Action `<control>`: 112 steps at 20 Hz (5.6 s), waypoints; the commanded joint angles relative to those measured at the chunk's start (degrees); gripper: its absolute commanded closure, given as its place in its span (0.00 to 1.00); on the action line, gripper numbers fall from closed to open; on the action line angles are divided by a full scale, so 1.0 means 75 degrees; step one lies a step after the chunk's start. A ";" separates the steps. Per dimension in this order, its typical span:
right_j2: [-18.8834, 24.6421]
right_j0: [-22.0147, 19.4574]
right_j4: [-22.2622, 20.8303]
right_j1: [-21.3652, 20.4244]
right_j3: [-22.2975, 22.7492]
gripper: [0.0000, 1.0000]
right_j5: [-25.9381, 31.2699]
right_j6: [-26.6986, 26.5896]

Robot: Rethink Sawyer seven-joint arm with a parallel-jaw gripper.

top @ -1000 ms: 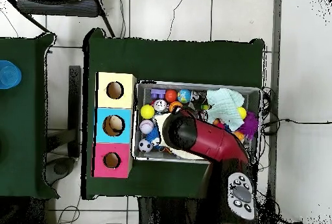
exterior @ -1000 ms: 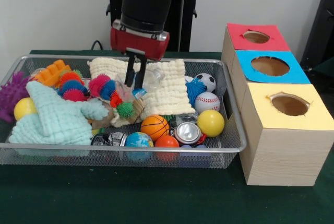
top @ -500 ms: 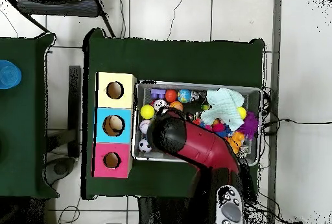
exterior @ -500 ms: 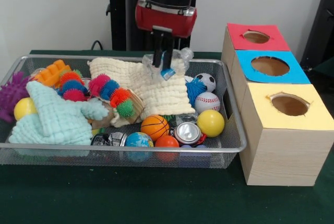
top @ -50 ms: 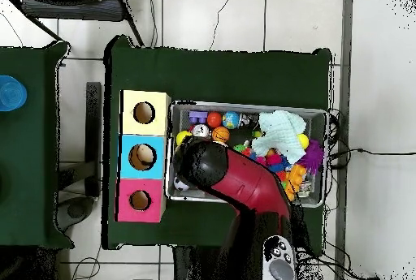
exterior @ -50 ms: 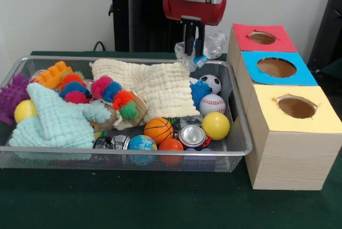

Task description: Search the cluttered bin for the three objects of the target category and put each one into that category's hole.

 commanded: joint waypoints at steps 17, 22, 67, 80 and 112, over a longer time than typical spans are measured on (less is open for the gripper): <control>0.1796 0.0018 0.2964 -0.0180 0.1658 1.00 0.1510 0.2437; 0.2160 0.0122 0.3778 -0.0354 0.2230 1.00 0.1297 0.2216; 0.3074 -0.0755 0.3617 0.0607 0.1573 1.00 0.0678 0.1436; 0.3145 -0.0876 0.3397 0.0957 0.1015 1.00 0.0787 0.1496; 0.2660 -0.1022 0.2044 0.1363 -0.0166 1.00 0.1458 0.1671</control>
